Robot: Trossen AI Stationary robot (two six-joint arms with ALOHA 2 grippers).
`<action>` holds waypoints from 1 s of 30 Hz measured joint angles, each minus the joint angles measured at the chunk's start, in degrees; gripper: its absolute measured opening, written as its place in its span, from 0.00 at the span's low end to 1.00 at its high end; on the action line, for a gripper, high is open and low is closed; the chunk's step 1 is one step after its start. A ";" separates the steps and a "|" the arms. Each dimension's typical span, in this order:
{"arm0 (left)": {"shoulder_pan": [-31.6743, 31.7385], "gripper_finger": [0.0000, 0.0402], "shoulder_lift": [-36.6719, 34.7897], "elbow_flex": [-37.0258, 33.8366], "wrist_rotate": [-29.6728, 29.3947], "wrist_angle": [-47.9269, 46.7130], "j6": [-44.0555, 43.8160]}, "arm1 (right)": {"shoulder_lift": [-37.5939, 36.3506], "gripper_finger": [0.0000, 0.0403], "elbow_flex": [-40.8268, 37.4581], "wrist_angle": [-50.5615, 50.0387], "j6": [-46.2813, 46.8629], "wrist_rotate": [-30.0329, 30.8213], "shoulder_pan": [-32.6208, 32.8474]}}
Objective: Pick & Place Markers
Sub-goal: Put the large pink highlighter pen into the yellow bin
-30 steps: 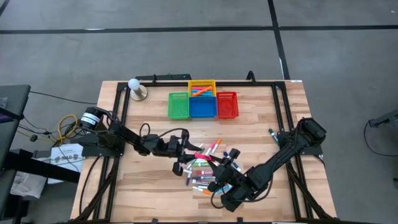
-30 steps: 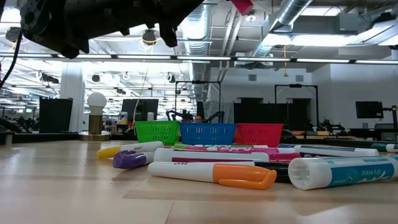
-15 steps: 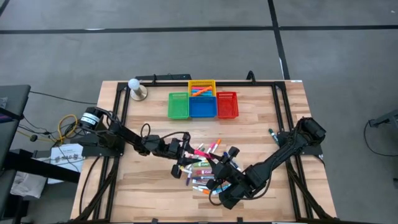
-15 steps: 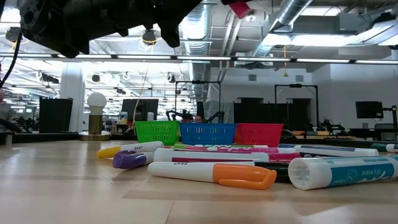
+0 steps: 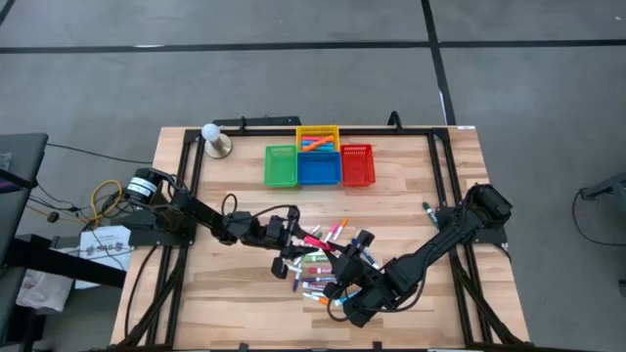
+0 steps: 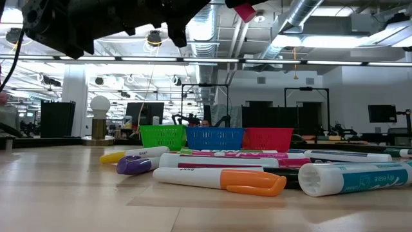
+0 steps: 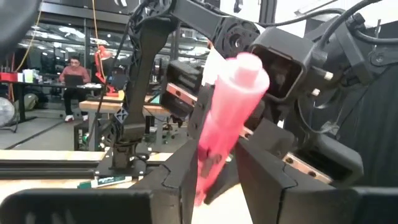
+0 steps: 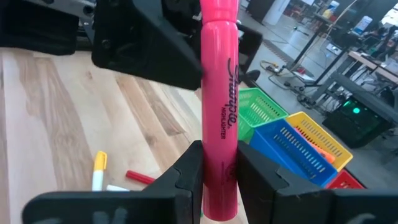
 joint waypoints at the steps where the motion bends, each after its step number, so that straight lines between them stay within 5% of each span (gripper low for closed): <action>1: 0.00 0.27 0.00 0.26 -0.04 0.00 0.00 | 0.00 0.17 0.00 0.00 0.00 -0.08 -0.01; 20: 0.22 0.17 0.00 1.31 -2.45 -0.07 0.09 | 0.00 0.19 0.00 -0.03 0.60 -1.17 -0.07; 25: 0.25 0.17 0.00 1.31 -2.47 -0.05 -0.42 | 0.00 0.29 0.00 0.00 1.41 -1.65 -0.09; 30: 0.24 0.18 0.00 1.31 -2.64 -0.04 -0.37 | 0.00 0.49 0.00 -0.24 0.98 -3.40 -0.37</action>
